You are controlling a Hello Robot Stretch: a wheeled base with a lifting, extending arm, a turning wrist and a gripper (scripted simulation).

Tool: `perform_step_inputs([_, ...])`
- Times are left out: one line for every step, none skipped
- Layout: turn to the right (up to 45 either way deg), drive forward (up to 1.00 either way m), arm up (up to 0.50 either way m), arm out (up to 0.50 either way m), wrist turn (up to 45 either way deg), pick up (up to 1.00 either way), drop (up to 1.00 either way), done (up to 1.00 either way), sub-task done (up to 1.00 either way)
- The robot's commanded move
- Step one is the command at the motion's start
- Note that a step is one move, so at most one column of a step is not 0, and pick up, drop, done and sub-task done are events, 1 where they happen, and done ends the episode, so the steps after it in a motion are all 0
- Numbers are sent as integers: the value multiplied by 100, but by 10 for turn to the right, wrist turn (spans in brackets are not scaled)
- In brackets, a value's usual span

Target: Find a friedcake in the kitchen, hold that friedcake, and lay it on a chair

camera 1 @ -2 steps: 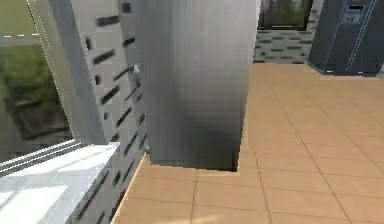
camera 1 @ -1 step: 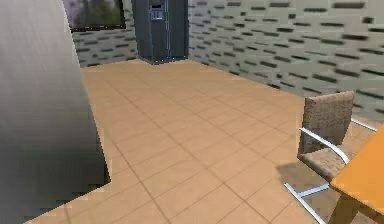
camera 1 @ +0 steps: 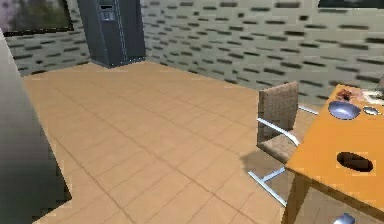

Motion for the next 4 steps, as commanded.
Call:
perform_step_inputs([0,50,0,0,0,0,0,0,0])
perform_step_inputs([270,0,0,0,0,0,0,0,0])
perform_step_inputs([30,0,0,0,0,0,0,0,0])
perform_step_inputs([0,5,0,0,0,0,0,0,0])
